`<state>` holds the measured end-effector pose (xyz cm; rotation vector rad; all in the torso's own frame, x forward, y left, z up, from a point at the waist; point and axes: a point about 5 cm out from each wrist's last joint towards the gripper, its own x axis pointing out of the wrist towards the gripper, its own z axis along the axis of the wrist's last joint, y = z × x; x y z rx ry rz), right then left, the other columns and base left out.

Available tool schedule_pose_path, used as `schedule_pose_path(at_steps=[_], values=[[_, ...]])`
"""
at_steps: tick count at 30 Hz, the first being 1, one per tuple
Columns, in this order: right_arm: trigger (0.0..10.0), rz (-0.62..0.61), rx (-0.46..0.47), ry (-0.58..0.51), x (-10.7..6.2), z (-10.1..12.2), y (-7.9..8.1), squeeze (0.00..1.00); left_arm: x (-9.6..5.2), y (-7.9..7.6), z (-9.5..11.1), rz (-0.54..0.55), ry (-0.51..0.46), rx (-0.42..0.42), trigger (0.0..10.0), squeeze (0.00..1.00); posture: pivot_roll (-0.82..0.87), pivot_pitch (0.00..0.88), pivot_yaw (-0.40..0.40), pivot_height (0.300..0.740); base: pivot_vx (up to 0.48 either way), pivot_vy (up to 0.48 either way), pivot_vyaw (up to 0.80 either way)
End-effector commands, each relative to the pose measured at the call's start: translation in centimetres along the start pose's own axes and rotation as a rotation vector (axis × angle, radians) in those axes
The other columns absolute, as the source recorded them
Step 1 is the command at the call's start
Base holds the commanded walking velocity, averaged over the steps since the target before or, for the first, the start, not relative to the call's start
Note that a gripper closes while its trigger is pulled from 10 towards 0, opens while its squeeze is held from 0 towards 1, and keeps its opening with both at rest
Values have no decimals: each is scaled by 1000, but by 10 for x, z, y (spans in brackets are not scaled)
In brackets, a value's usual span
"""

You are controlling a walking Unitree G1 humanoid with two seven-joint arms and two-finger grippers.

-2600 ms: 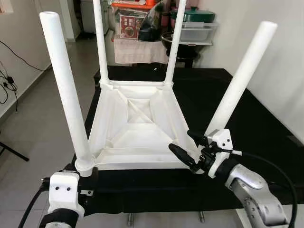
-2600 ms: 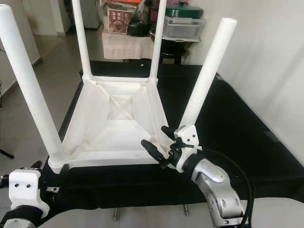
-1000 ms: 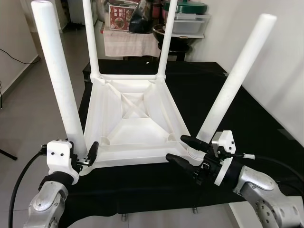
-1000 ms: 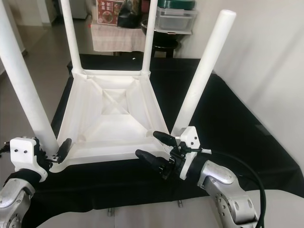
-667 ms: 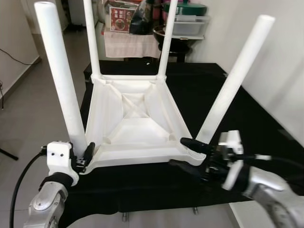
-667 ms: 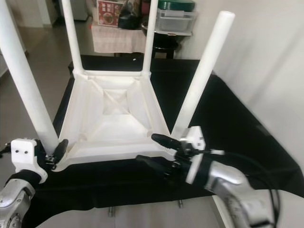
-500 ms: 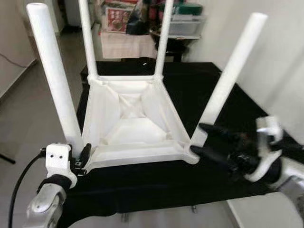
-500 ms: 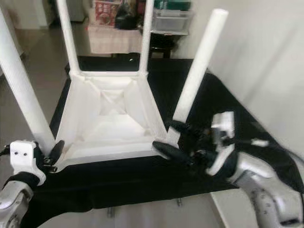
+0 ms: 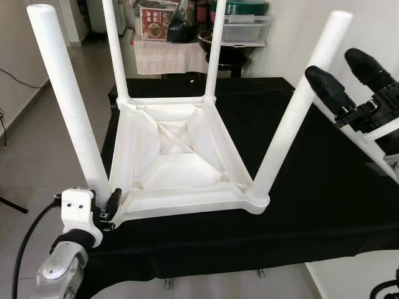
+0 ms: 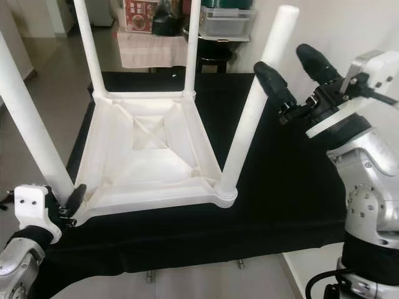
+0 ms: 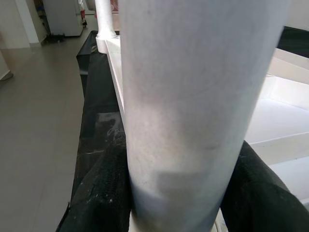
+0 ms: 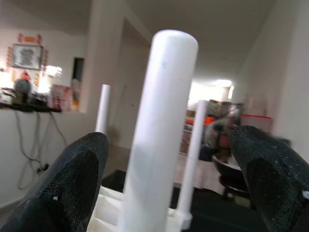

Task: Building children table

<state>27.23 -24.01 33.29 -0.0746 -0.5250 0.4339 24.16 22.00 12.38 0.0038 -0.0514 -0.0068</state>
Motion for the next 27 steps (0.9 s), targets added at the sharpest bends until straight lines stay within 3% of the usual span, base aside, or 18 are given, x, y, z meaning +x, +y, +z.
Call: schedule_pose_path(at_steps=[1,5,10,11,13,14,27], values=[[10000,-15,-18,78,7,-8,3,0,-3,1,-8,14,41,-19,10000,0,-312,34,-78,740,0,0,0],[10000,-59,-23,147,14,-19,3,0,-5,2,-8,22,40,-12,10000,0,-306,33,-80,740,0,0,0],[10000,-32,40,175,27,-28,12,0,-6,3,-7,30,37,-3,10000,0,-298,30,-88,740,0,0,0],[1412,-33,43,173,31,-29,13,0,-7,3,-7,31,36,-1,10000,0,-292,31,-92,740,0,0,0],[1412,-34,43,172,33,-30,14,0,-7,3,-7,31,36,0,10000,0,-292,31,-92,740,0,0,0],[0,-38,41,184,34,-31,14,0,-7,3,-7,32,35,2,10000,0,-292,31,-92,740,0,0,0],[0,-83,40,268,37,-40,11,0,-10,4,-8,40,38,20,10000,0,-289,31,-97,740,0,0,0]])
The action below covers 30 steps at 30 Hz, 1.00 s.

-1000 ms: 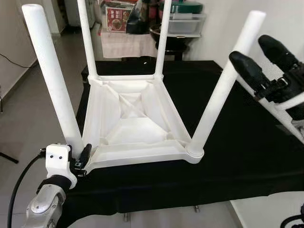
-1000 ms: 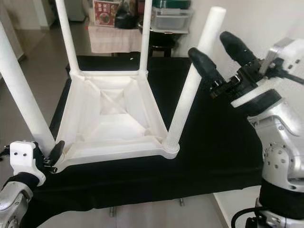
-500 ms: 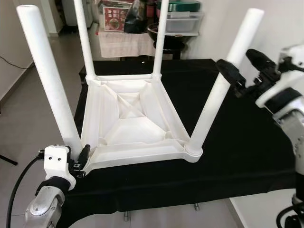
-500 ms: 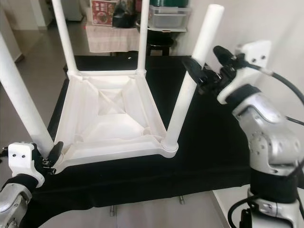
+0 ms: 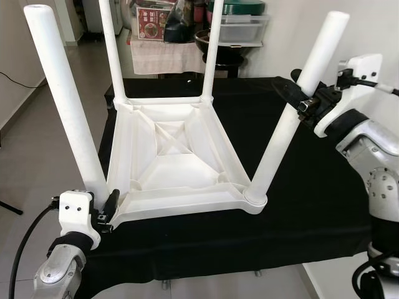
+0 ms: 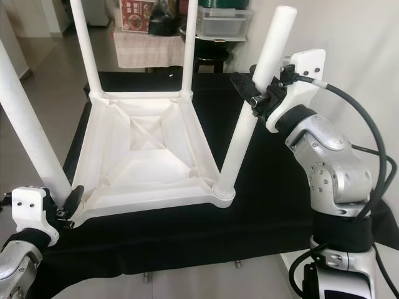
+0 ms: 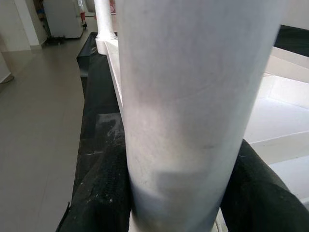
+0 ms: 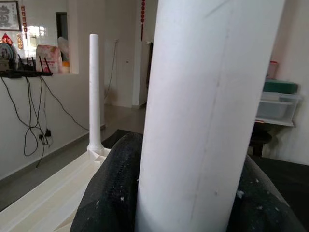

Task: Building children table

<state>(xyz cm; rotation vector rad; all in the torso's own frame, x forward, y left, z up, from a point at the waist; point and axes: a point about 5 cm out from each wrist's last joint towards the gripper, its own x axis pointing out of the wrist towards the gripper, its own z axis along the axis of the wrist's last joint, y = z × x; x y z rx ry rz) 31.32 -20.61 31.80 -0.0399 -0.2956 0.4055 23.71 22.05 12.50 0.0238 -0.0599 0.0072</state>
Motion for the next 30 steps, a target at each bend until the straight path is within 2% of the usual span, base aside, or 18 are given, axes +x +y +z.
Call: schedule_pose_path(at_steps=[1,5,6,8,10,11,12,14,15,16,17,19,20,22,24,27,29,30], values=[[0,-87,-13,119,0,-19,-9,0,-1,17,11,43,-11,71,10000,0,-281,34,-101,740,0,0,0],[0,-100,-10,143,0,-24,-9,0,1,22,22,46,-40,103,10000,0,-281,34,-101,740,0,0,0],[0,-108,-2,162,0,-29,-9,0,6,31,41,49,-92,144,10000,0,-265,35,-100,740,0,0,0],[0,-108,-2,162,0,-29,-9,0,6,31,41,49,-92,144,10000,0,-265,35,-100,740,0,0,0],[0,-116,29,212,3,-47,-3,0,25,51,108,19,-256,269,10000,0,-243,34,-93,740,0,0,0],[0,-122,37,232,3,-54,0,0,29,56,132,10,-310,309,10000,0,-243,34,-93,740,0,0,0],[0,-126,41,244,3,-58,1,0,30,59,143,5,-336,330,10000,0,-243,34,-93,740,0,0,0],[0,-128,42,248,3,-59,2,0,31,59,146,4,-342,335,10000,0,-241,35,-91,740,0,0,0],[0,-162,84,313,2,-83,10,0,47,50,188,-96,-431,389,10000,0,-214,33,-49,740,0,0,0],[0,-162,84,313,2,-83,10,0,47,50,188,-96,-431,389,10000,0,-214,33,-49,740,0,0,0],[0,-187,113,363,1,-100,17,0,54,44,222,-160,-494,437,10000,0,-214,33,-49,740,0,0,0],[0,-187,113,363,1,-100,17,0,54,44,222,-160,-494,437,10000,0,-214,33,-49,740,0,0,0],[0,-212,140,412,-1,-116,26,0,58,37,250,-220,-547,469,10000,0,-204,30,-42,740,0,0,0],[0,-269,193,481,-3,-140,40,0,70,20,286,-330,-605,485,10000,0,-192,28,-13,740,0,0,0],[0,-291,213,502,-4,-148,45,0,74,12,297,-374,-621,482,10000,0,-192,28,-13,740,0,0,0],[0,-383,272,600,-7,-174,53,0,88,-14,327,-510,-653,470,10000,0,-182,31,6,740,0,0,0],[0,-394,278,610,-8,-177,54,0,89,-17,331,-529,-653,466,10000,0,-182,31,6,740,0,0,0],[0,-433,278,624,-6,-185,53,0,94,-28,343,-575,-671,454,10000,0,-184,38,27,740,0,0,0]])
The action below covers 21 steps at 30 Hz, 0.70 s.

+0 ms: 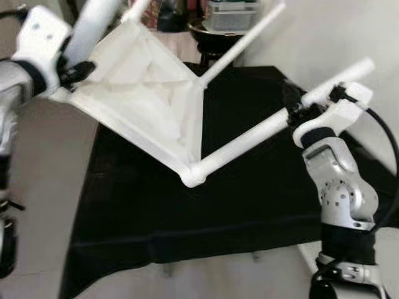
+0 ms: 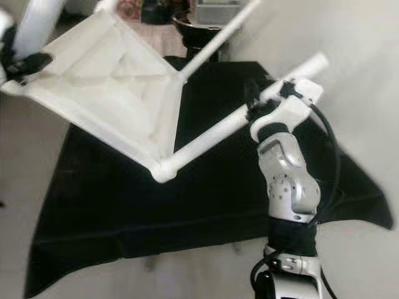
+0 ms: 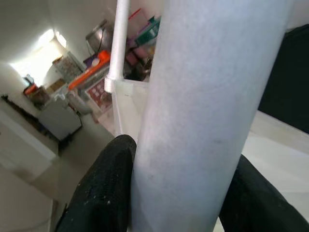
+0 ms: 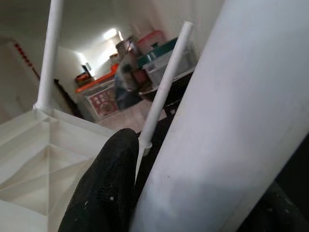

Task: Building children table

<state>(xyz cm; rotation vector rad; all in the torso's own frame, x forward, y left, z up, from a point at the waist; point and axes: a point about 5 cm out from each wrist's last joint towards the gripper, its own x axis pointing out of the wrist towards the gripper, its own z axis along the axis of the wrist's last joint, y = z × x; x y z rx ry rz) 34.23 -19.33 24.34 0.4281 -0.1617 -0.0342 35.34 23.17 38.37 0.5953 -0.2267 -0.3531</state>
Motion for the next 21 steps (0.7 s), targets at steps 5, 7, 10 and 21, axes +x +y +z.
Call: schedule_pose_path(at_steps=[5,7,10,21], values=[[0,-209,-299,540,-11,-131,-24,0,20,-5,149,-182,-609,-76,10000,0,-174,57,47,740,0,0,0],[0,-272,-337,551,-7,-141,-35,0,35,-19,166,-274,-649,-178,10000,957,-174,67,53,740,0,0,0],[0,-316,-371,557,-6,-146,-44,0,44,-32,173,-349,-681,-283,10000,1000,-168,78,55,740,0,0,0],[0,-409,-473,640,-18,-166,-67,0,45,-54,163,-464,-698,-351,10000,0,-149,103,20,740,0,0,0]])
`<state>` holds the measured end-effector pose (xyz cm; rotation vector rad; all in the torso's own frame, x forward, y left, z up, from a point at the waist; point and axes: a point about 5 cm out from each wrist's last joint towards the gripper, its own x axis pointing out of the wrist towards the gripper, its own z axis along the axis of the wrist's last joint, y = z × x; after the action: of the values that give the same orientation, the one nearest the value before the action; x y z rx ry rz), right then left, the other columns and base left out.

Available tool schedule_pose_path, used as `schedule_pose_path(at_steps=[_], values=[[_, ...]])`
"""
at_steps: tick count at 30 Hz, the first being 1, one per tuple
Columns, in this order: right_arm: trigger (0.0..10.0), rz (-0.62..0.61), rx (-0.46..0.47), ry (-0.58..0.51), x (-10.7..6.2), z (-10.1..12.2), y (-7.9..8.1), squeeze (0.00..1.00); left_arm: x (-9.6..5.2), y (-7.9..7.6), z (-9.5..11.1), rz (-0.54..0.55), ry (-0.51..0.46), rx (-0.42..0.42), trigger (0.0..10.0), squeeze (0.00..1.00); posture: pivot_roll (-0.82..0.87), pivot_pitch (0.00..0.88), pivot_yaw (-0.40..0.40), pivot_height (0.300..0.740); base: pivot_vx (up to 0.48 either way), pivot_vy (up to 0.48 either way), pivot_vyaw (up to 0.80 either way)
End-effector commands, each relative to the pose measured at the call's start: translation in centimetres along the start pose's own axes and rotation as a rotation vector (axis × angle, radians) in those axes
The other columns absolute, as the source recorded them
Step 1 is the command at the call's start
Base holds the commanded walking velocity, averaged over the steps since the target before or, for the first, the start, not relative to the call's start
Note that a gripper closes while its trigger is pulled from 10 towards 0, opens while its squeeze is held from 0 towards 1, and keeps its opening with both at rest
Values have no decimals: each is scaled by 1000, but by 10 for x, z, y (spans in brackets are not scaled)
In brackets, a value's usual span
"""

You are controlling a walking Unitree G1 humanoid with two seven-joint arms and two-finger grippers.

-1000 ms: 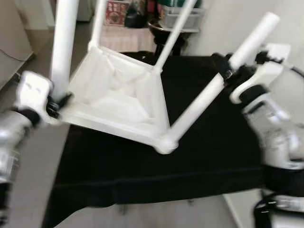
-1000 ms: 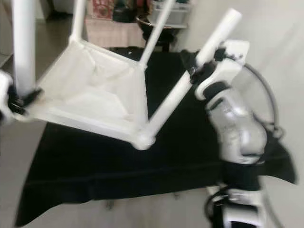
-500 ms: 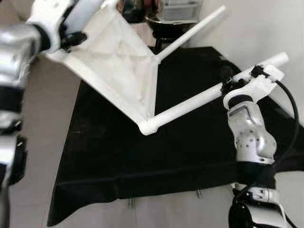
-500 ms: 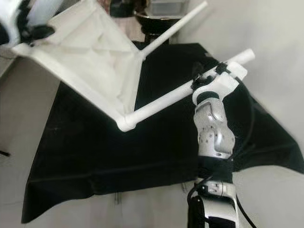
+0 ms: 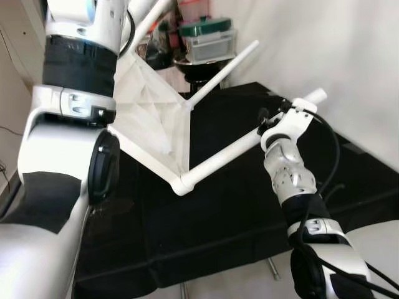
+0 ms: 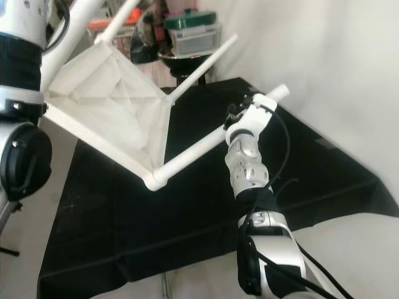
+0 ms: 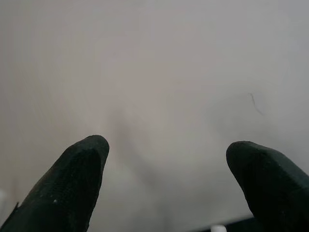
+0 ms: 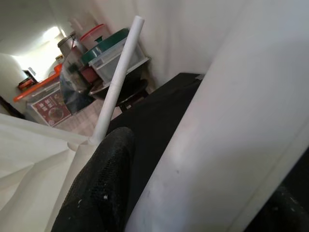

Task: Building children table

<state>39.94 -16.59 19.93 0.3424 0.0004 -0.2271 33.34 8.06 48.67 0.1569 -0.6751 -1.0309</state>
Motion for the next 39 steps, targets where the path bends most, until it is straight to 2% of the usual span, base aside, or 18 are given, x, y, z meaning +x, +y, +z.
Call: schedule_pose_path(at_steps=[1,5,7,8,10,11,12,13,15,16,19,22,25,27,36,37,38,39], values=[[0,-209,-420,504,-39,-122,-77,0,-12,2,3,3,-10,-2,10000,0,-144,105,14,740,0,0,0],[0,-232,-436,529,-43,-128,-84,0,-20,0,2,3,-7,-4,10000,0,-137,107,6,740,0,0,0],[0,-250,-471,563,-49,-137,-93,0,-31,0,2,32,-19,-20,10000,0,-130,116,-10,740,0,0,0],[0,-250,-471,563,-49,-137,-93,0,-31,0,2,32,-19,-20,10000,0,-130,116,-10,740,0,0,0],[0,-256,-510,605,-58,-147,-103,0,-47,-4,2,83,-36,-23,10000,0,-125,130,-21,740,0,0,0],[0,-256,-510,605,-58,-147,-103,0,-47,-4,2,83,-36,-23,10000,0,-125,130,-21,740,0,0,0],[0,-263,-532,637,-65,-155,-110,0,-58,-7,3,123,-42,-16,10000,0,-124,144,-29,740,0,0,0],[0,-263,-532,637,-65,-155,-110,0,-58,-7,3,123,-42,-16,10000,0,-124,144,-29,740,0,0,0],[0,-279,-562,676,-75,-163,-123,0,-71,-10,4,193,-44,-3,10000,0,-113,162,-39,740,0,0,0],[0,-279,-562,676,-75,-163,-123,0,-71,-10,4,193,-44,-3,10000,0,-113,162,-39,740,0,0,0],[0,-325,-565,694,-81,-165,-138,0,-99,-5,9,349,-18,57,10000,0,-101,192,-54,740,0,0,0],[0,-331,-564,692,-81,-165,-139,0,-103,-5,11,371,-12,68,10000,0,-101,192,-54,740,0,0,0],[0,-362,-558,694,-82,-161,-149,0,-115,-2,17,415,42,148,10000,0,-96,214,-60,740,0,0,0],[0,-369,-556,695,-82,-160,-152,0,-118,-2,17,427,56,157,10000,0,-96,217,-63,740,0,0,0],[0,-379,-563,709,-86,-162,-158,0,-130,-12,-1,422,206,182,10000,0,-102,220,-60,740,0,0,0],[0,-385,-562,713,-87,-162,-160,0,-140,-5,-5,514,237,185,10000,0,-100,222,-51,740,0,0,0],[0,-385,-562,713,-87,-162,-160,0,-140,-5,-5,514,237,185,10000,0,-100,222,-51,740,0,0,0],[0,-389,-562,715,-88,-162,-162,0,-156,5,-11,646,260,180,10000,0,-100,222,-50,740,0,0,0]])
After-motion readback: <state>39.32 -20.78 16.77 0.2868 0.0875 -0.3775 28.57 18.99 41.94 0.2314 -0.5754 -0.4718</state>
